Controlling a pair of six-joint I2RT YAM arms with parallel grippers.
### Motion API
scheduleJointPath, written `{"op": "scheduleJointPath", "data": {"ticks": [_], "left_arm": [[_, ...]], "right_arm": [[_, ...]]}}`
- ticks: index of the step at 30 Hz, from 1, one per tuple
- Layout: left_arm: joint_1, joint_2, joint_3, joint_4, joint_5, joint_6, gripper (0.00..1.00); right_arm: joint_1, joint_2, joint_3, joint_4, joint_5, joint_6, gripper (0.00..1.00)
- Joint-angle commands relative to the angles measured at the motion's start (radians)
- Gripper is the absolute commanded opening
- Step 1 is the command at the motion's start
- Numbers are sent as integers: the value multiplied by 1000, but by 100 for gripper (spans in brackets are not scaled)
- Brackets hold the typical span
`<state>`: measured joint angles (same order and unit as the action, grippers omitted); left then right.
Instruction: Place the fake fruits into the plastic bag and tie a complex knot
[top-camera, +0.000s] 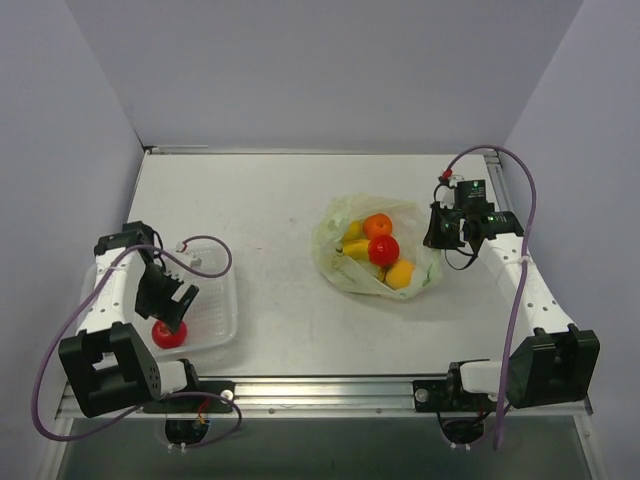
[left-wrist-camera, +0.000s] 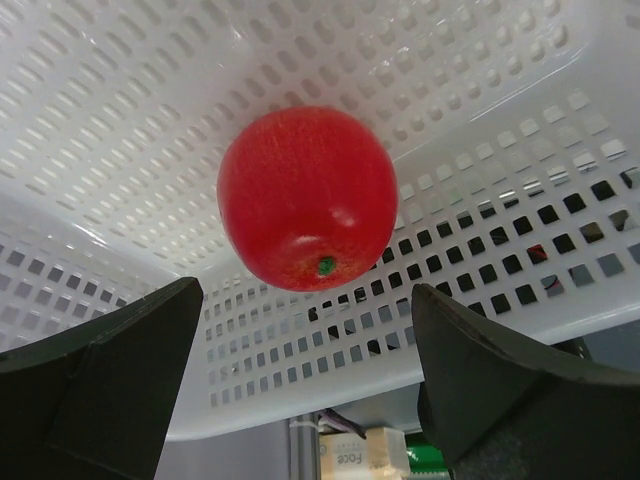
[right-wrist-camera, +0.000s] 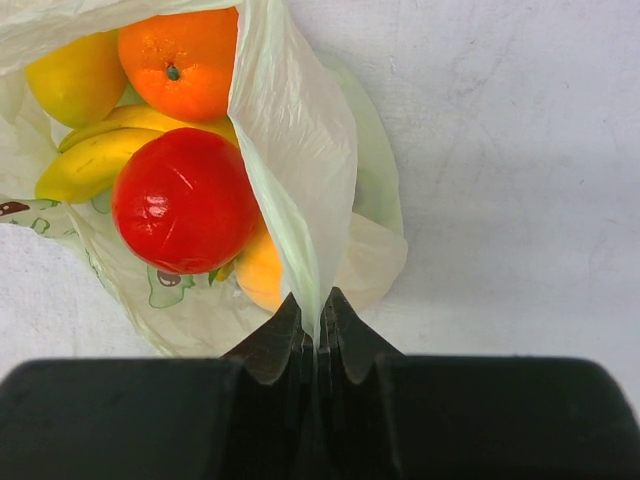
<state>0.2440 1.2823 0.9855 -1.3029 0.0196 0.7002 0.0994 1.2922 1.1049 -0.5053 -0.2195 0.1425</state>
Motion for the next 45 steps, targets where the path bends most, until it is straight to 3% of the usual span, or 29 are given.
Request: {"op": "scheduleJointPath", "data": {"ticks": [1, 13, 15, 16, 21, 26, 29, 30, 34, 40, 45], "left_arm": [[6, 23, -33, 28, -78, -5, 97], [8, 175, -52, 85, -32, -48, 97], [6, 184, -16, 76, -20, -57, 86], [6, 186, 7, 67, -20, -60, 74], [3, 172, 255, -48, 112, -88, 59], [-38, 196, 582, -199, 336, -88, 56], [-182, 204, 766, -190, 428, -131, 55], [-290, 207, 800, -141, 445, -178, 56], [-531, 283, 962, 0, 563, -306, 56], [-883, 370, 940, 411, 550, -438, 54], [-1052, 472, 920, 692, 456, -484, 54]], "right_arm": [[3, -16, 7, -24, -14, -20, 0], [0, -14, 15, -25, -14, -32, 0], [-1, -14, 15, -24, -14, -34, 0], [-1, -17, 13, -25, -14, -35, 0], [-4, -10, 3, -22, -20, -34, 0], [-4, 2, 9, -22, -37, -26, 0], [-4, 15, 15, -24, -46, -21, 0], [-4, 16, 16, -22, -56, -18, 0], [-4, 25, 16, -22, -81, -12, 0], [-4, 32, 36, -22, -83, -14, 0], [-13, 48, 62, -22, -104, -9, 0]]}}
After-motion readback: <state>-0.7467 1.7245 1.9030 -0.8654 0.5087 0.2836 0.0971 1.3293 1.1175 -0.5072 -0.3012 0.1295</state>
